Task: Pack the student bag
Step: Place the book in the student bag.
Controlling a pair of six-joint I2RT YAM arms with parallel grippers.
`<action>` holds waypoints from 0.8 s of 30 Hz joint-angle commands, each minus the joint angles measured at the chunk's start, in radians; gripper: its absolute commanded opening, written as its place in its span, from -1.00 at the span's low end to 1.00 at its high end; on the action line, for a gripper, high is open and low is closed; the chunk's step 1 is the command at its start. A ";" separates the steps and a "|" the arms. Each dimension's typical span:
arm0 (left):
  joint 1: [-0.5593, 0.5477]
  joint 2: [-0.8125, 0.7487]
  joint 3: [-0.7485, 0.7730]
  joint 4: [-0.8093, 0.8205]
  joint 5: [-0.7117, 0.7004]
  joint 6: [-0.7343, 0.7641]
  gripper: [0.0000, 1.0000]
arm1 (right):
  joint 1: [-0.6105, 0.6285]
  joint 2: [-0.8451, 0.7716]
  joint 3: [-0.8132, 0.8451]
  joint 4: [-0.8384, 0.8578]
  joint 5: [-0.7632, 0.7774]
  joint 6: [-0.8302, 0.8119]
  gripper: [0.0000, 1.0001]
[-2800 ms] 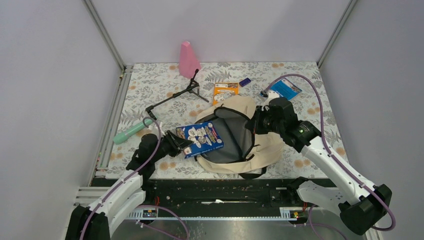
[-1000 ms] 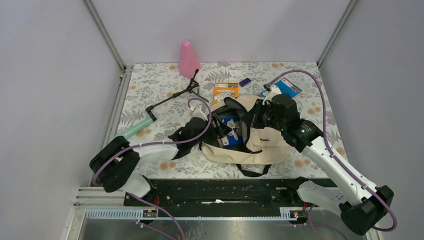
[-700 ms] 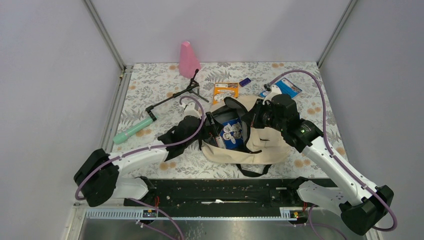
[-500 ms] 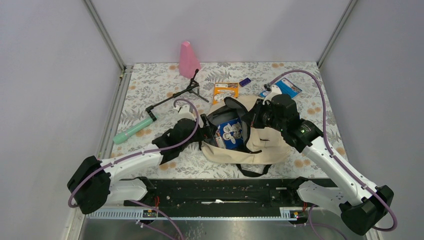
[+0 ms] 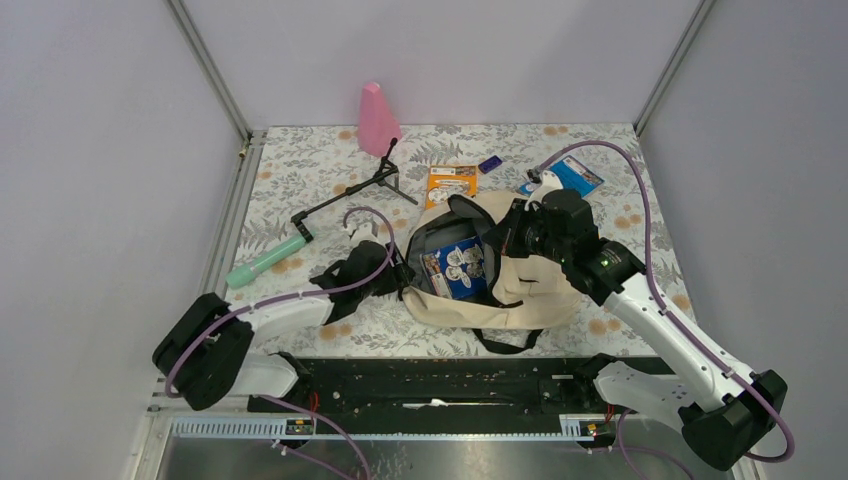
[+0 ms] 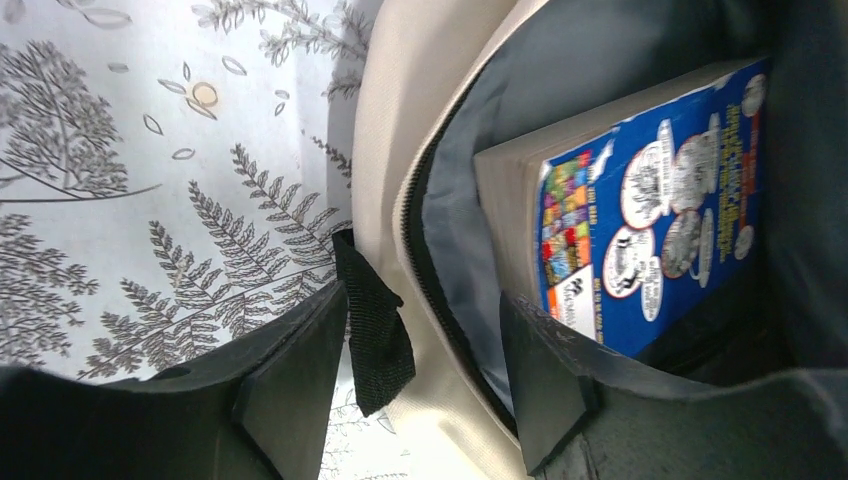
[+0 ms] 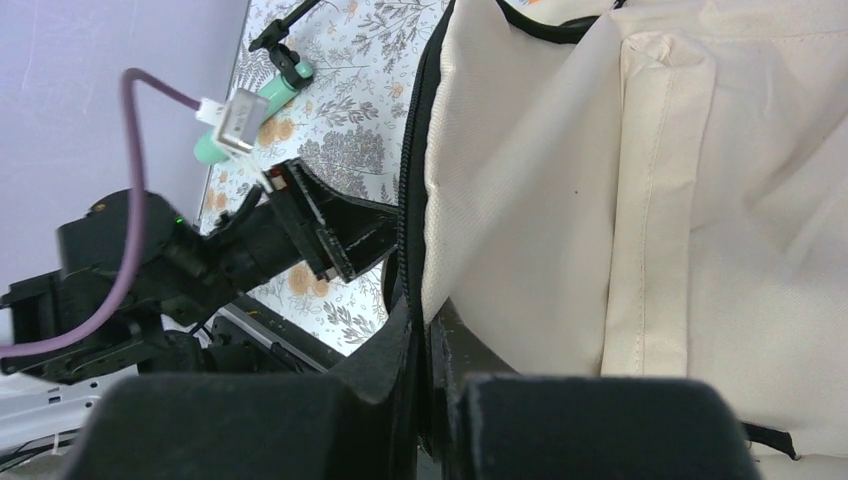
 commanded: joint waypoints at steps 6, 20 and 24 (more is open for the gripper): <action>0.025 0.173 0.041 0.167 0.142 -0.044 -0.21 | 0.022 -0.004 0.015 0.083 0.014 -0.026 -1.00; 0.241 -0.230 -0.130 -0.039 -0.017 0.027 -1.00 | 0.269 0.193 0.064 0.111 0.130 -0.060 -1.00; 0.326 -0.393 -0.173 -0.143 -0.015 0.057 -1.00 | 0.312 0.269 0.105 0.145 0.118 -0.043 -1.00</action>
